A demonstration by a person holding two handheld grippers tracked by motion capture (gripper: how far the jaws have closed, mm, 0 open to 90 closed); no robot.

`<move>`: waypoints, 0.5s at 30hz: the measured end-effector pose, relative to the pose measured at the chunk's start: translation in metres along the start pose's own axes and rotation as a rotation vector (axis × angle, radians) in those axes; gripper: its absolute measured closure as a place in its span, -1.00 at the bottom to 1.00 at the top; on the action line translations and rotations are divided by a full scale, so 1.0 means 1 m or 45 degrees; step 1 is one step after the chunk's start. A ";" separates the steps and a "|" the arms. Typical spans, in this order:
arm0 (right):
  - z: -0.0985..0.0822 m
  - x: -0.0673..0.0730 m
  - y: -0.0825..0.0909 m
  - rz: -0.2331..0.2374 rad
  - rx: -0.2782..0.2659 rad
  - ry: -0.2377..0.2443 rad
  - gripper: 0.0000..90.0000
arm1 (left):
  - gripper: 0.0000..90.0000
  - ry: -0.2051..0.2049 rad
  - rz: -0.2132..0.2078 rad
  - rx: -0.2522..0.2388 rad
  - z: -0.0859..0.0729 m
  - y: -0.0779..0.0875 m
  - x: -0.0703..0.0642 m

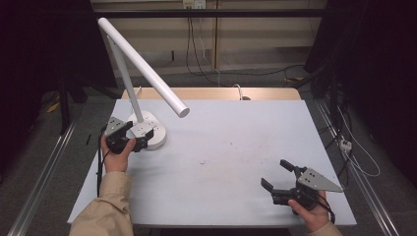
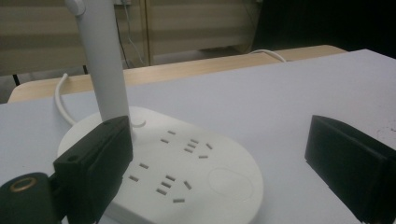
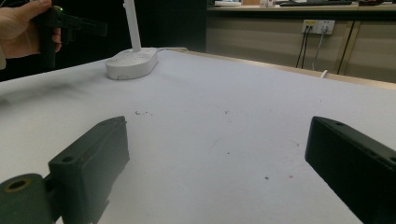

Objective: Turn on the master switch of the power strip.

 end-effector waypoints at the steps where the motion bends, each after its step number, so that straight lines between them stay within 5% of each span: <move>1: 0.000 0.000 0.000 0.000 0.002 0.001 -0.87 | -0.84 0.012 0.001 0.000 0.000 -0.001 0.000; 15: 0.000 -0.001 0.000 0.001 0.002 0.001 -0.87 | -0.83 -0.002 0.013 0.030 0.000 -0.006 0.007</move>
Point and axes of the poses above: each handheld gripper's, and its own axes: y roughly backward along the jaws, z roughly out of its top, x roughly to its left, the point moved 5 cm from there along -y, roughly forward along the jaws, and after that the axes turned 10 degrees about -y, right-handed, at the moved point
